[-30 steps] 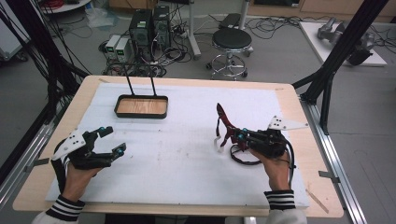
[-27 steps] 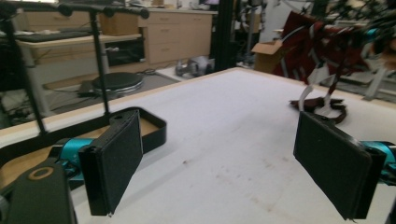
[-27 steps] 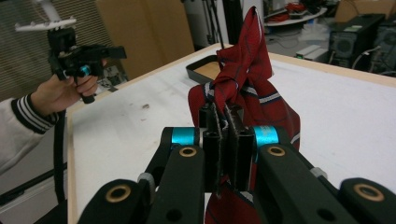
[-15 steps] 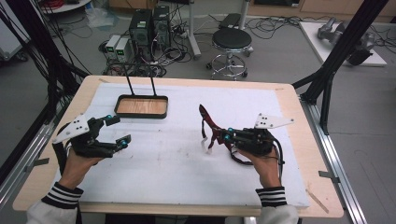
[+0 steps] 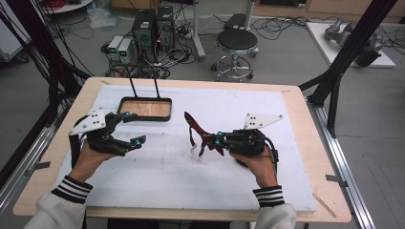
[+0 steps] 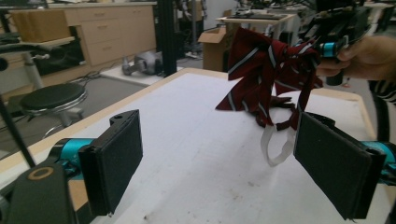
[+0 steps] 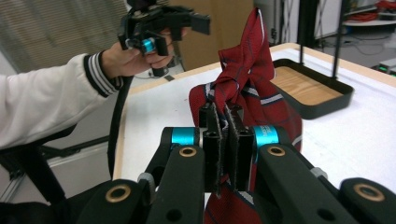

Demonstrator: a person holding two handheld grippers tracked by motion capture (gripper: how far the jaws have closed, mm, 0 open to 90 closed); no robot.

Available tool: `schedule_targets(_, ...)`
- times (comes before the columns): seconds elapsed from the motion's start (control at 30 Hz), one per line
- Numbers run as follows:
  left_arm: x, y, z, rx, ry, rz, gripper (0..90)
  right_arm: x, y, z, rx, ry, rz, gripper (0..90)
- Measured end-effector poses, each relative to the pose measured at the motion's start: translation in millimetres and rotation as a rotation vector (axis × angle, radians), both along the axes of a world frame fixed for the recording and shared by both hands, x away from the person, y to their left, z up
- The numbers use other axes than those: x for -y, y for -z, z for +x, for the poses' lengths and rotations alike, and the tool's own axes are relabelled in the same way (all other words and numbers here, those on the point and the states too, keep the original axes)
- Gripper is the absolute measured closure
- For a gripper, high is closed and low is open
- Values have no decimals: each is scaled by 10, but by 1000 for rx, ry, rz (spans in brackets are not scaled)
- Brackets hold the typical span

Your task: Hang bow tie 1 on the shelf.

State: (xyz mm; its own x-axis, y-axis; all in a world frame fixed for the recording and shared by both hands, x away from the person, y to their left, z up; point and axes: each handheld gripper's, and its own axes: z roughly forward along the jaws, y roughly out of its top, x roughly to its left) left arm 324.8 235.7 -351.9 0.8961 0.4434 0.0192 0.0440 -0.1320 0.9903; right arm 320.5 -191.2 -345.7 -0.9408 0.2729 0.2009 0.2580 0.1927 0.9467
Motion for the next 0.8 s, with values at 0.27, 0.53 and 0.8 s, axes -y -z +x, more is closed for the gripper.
schedule_targets(0.27, 103, -97, 77, 11, 68, 36, 169, -99, -6, 24, -11, -57, 27, 866)
schedule_targets(0.53, 236, -146, 169, 8, 121, 44, 195, -191, -32, 33, -1, -132, 54, 865)
schedule_targets(0.8, 387, -218, 210, 7, 197, 49, 201, -347, -70, 73, 9, -206, 53, 865)
